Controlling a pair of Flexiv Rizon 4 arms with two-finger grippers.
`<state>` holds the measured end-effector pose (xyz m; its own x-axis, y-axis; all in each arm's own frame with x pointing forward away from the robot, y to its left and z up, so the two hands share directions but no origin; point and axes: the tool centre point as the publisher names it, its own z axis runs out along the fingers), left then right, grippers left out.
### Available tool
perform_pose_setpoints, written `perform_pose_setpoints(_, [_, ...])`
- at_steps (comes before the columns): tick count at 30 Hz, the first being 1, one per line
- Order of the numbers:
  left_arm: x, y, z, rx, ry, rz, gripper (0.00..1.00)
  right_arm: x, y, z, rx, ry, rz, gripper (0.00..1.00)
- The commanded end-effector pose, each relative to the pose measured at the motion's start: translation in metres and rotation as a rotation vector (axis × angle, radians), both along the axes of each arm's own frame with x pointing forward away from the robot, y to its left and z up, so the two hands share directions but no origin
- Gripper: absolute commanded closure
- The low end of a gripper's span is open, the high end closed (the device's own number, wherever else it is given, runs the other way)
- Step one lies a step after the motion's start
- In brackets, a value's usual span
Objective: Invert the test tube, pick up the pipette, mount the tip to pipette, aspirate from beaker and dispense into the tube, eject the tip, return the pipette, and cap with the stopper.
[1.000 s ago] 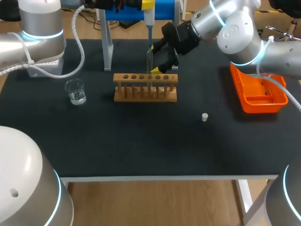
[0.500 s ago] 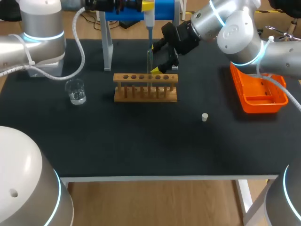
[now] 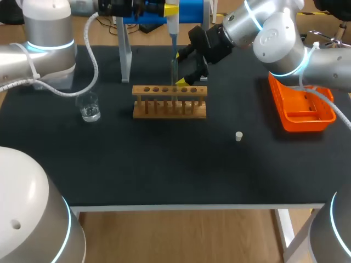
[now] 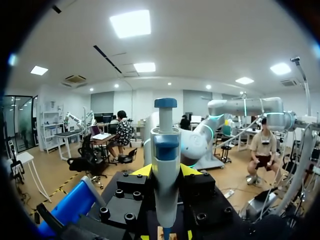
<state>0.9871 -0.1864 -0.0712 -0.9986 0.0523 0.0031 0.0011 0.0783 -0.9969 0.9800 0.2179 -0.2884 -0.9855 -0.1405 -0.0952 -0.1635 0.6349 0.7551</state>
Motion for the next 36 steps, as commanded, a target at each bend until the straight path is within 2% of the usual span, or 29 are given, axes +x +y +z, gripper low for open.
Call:
perform_pose_setpoints(1, [-0.0016,0.0008,-0.0025,-0.005,-0.006,0.005,1.00,0.0001,-0.0008,0.0004,-0.001,0.001,0.002,0.00])
perform_pose_setpoints(36, [-0.0013,-0.0001,-0.0116,-0.005,0.000,0.010,1.00,0.0001,-0.0008,0.0004,-0.001,0.001,0.002,0.00])
